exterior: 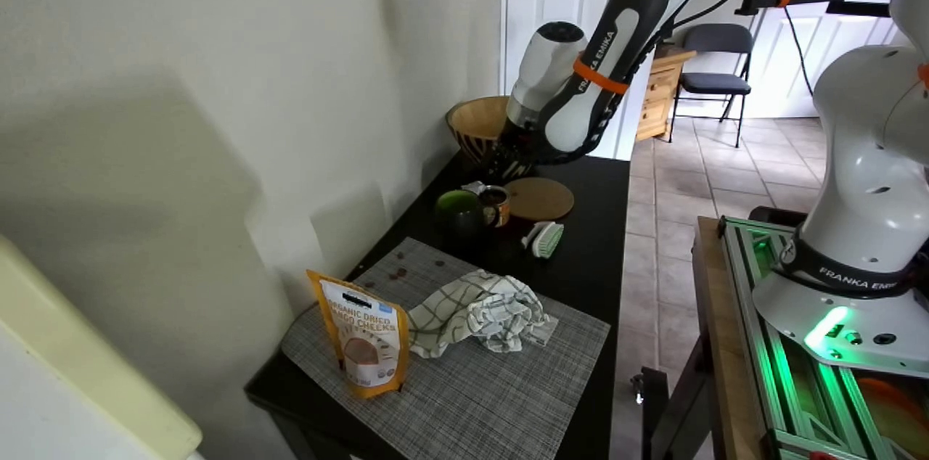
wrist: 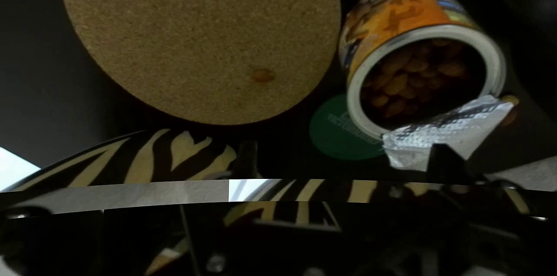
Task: Put the yellow tin upright and then pick its content from the chopping board and put then in the tin
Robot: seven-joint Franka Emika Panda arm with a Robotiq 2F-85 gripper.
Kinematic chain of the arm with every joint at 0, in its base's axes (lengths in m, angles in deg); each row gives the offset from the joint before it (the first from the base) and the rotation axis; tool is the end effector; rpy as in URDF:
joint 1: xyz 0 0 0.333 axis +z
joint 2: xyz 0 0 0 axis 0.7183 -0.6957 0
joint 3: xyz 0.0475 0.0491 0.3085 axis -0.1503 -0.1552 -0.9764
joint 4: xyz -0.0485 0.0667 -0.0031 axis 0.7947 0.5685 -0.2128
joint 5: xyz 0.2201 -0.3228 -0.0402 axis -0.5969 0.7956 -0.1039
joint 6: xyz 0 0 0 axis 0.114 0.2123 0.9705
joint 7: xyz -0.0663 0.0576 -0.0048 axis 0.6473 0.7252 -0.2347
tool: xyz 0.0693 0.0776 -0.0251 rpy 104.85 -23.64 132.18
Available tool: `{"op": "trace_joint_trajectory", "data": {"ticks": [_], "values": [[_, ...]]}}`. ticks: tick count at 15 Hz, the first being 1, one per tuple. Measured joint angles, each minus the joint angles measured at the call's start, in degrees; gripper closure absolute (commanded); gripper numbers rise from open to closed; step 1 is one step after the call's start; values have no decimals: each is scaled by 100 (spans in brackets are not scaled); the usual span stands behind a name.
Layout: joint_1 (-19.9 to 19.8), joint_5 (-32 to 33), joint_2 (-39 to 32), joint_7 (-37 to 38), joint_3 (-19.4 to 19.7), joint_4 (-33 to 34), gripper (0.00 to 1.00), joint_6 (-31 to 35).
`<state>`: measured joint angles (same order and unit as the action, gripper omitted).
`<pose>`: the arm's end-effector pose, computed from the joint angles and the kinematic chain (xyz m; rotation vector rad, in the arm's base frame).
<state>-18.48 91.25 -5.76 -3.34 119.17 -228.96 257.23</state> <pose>0.4938 -0.1086 0.2332 2.8208 -0.7782 0.6098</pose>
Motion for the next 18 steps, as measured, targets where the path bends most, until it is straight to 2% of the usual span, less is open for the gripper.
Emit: {"op": "trace_joint_trajectory", "data": {"ticks": [4,5,6,8,9,10,11,13,14,16,18], "values": [[142,0,-21,4,327,-110,12,-25],[160,-1,-42,9,364,-137,19,-40],[187,-2,-82,21,409,-150,21,-63],[291,-6,-213,84,553,-151,39,-89],[362,-16,-299,151,647,-151,15,-89],[428,-40,-382,224,731,-151,35,-89],[478,-58,-448,298,785,-153,35,-88],[533,-66,-511,384,826,-153,21,-88],[548,-72,-521,391,834,-153,0,-88],[558,-75,-523,390,838,-147,3,-88],[592,-88,-579,438,893,-107,0,-87]]}}
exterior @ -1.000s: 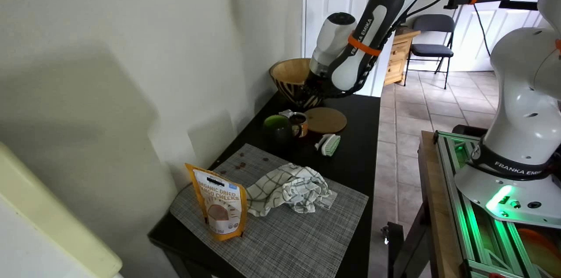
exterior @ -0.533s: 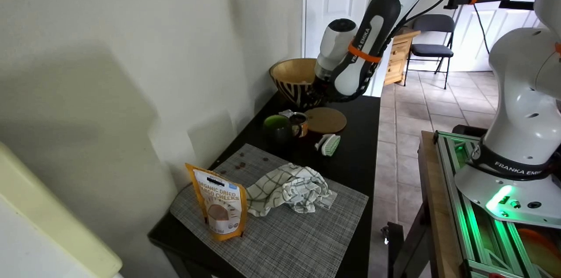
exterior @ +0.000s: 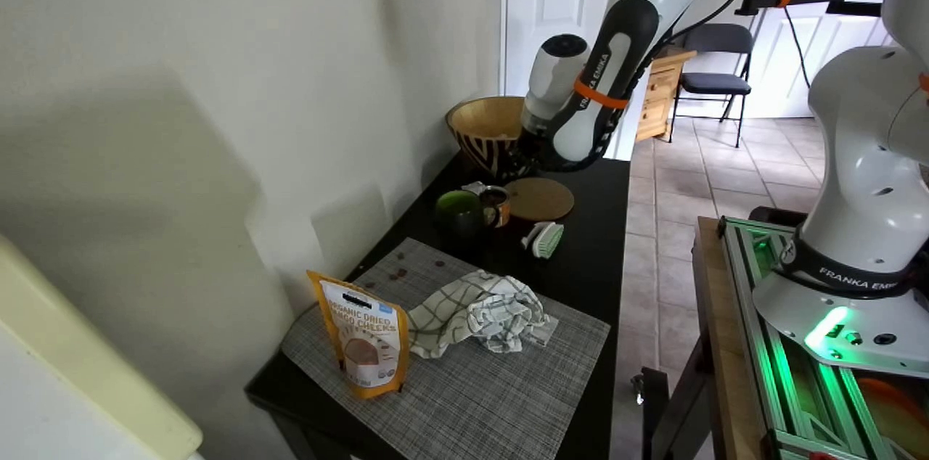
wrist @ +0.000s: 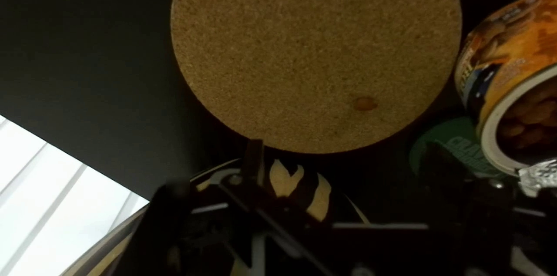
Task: Put the yellow tin upright and then pick its content from the chopping board and put then in the tin
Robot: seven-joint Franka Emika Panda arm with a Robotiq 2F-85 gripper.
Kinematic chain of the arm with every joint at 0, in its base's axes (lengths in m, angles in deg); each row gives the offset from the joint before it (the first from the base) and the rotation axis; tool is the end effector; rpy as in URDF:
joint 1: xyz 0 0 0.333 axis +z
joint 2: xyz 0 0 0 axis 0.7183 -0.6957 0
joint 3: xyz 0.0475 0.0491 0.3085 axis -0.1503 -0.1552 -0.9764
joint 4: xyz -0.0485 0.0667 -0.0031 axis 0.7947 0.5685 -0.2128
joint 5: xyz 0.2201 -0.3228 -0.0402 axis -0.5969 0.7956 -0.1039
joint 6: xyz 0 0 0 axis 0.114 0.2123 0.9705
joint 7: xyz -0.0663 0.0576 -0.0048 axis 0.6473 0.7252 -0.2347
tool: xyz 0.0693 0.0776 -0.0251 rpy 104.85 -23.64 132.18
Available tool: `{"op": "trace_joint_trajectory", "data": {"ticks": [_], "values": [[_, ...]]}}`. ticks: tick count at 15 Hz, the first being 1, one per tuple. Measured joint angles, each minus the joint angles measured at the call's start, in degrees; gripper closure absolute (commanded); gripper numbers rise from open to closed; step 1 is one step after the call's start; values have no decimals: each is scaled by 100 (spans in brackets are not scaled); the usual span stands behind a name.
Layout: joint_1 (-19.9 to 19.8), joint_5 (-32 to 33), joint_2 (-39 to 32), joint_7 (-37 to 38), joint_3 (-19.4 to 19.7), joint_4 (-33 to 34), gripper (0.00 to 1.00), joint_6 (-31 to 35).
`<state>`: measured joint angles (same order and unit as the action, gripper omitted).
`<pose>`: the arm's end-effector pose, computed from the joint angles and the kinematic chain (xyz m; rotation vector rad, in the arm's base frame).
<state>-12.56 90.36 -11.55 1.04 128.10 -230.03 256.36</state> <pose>0.4731 -0.1418 0.2099 2.6878 -0.9094 0.5134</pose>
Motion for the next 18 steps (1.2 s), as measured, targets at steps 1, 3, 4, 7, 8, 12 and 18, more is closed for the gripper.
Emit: {"op": "trace_joint_trajectory", "data": {"ticks": [1,3,4,7,8,12,18], "values": [[1,-21,-46,53,-7,23,0,0],[6,-186,-178,167,-56,69,5,0],[13,-351,-264,167,-94,98,11,0],[94,-778,-569,196,-146,197,23,0],[139,-912,-677,230,-146,235,21,0],[280,-1271,-1074,355,-150,410,28,1],[342,-1545,-1622,504,-173,791,40,3]]}}
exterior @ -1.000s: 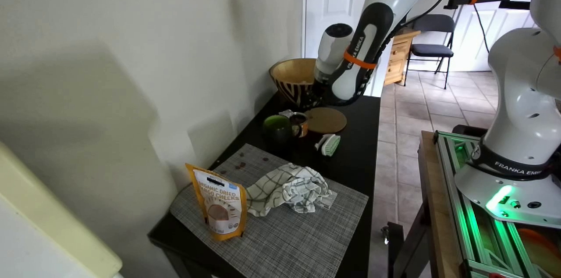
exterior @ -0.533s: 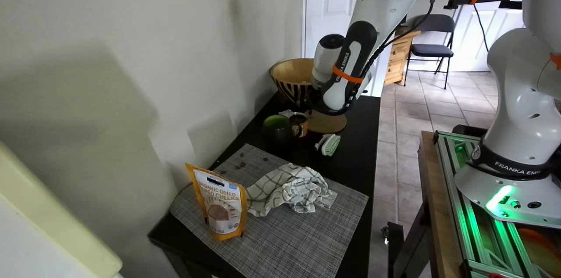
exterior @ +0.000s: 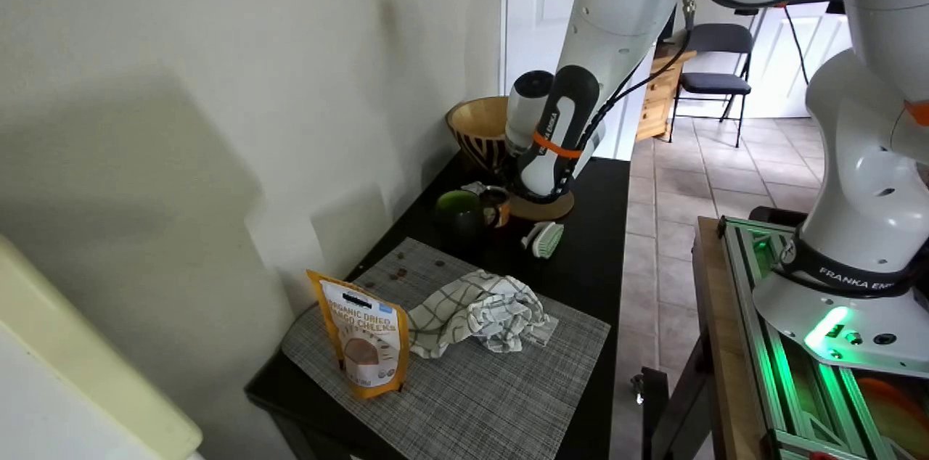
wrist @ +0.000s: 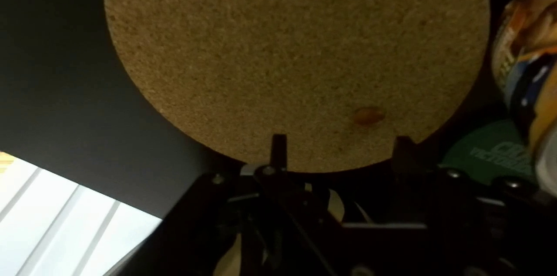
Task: Put the yellow tin upright and then pick its content from the chopping board and put then in the tin
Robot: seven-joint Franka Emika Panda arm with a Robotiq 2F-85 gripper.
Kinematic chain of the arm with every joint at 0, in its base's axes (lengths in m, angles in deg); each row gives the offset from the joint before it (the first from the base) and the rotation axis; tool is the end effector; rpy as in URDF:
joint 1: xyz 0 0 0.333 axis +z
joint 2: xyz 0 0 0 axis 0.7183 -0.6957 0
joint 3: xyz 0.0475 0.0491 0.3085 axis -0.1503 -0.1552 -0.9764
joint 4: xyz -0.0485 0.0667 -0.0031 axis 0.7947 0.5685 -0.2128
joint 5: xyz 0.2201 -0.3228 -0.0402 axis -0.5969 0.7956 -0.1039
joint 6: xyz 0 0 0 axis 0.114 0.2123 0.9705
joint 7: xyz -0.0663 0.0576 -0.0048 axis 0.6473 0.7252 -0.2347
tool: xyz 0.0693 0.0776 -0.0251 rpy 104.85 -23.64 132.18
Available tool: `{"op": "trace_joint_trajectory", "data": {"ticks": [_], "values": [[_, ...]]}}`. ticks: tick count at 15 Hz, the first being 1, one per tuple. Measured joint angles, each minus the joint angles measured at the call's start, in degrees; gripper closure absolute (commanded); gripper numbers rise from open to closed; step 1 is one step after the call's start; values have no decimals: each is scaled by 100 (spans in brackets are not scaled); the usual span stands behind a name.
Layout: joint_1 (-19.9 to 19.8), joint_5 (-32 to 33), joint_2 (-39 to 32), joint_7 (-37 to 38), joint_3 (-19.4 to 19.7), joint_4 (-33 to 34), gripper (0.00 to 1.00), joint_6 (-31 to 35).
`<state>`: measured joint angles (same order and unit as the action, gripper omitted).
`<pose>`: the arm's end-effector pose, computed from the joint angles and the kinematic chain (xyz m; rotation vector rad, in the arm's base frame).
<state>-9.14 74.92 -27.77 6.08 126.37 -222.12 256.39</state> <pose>0.5038 -0.1344 0.1595 2.5049 -1.0971 0.5420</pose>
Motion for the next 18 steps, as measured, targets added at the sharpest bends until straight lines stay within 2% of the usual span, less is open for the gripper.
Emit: {"op": "trace_joint_trajectory", "data": {"ticks": [6,12,18], "values": [[38,-73,-315,121,-45,225,47,0],[140,-140,-330,137,-28,219,46,0],[162,-166,-330,138,-24,192,52,0]]}}
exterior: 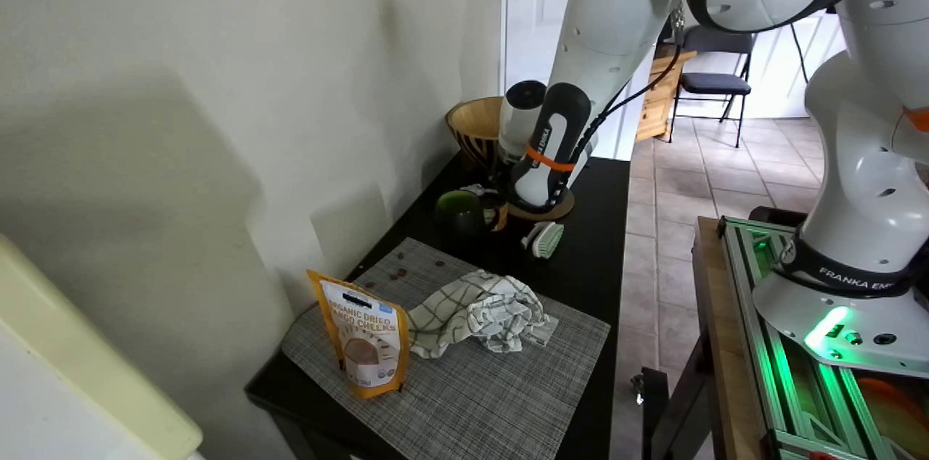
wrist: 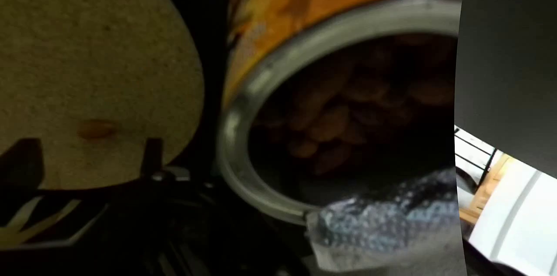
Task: Put the yellow tin upright and then pick its content from the chopping board and put then in the tin
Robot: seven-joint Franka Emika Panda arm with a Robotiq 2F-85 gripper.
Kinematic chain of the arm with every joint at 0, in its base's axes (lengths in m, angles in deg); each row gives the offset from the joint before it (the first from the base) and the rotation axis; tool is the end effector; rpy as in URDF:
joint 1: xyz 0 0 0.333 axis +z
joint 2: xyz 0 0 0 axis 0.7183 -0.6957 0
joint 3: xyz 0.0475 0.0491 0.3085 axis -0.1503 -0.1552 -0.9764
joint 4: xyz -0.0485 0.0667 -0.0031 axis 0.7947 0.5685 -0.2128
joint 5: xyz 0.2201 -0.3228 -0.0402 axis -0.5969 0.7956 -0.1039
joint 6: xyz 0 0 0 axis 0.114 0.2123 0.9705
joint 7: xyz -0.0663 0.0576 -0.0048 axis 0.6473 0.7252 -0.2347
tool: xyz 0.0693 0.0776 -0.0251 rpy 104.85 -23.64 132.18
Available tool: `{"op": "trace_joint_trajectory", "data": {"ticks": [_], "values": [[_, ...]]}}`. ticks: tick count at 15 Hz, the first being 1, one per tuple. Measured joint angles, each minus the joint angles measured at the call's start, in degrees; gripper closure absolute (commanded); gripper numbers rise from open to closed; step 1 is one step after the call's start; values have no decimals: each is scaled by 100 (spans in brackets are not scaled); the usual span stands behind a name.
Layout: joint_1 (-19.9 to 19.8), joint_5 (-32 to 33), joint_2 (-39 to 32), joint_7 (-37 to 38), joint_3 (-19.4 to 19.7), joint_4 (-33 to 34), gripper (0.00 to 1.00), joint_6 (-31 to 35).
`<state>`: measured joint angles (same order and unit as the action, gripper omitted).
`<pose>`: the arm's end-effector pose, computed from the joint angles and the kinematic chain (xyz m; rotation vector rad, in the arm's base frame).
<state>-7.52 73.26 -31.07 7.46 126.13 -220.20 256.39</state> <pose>0.5135 -0.1221 0.1487 2.4878 -1.0854 0.5607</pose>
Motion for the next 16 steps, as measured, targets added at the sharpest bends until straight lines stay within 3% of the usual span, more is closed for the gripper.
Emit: {"op": "trace_joint_trajectory", "data": {"ticks": [8,10,11,12,15,16], "values": [[108,-22,0,5,73,-121,46,0],[146,-30,0,6,100,-136,54,0],[154,-31,0,6,105,-138,69,0],[159,-32,0,6,106,-139,75,0],[188,-32,-1,6,104,-141,83,-2],[191,-32,-4,6,99,-141,78,-3]]}}
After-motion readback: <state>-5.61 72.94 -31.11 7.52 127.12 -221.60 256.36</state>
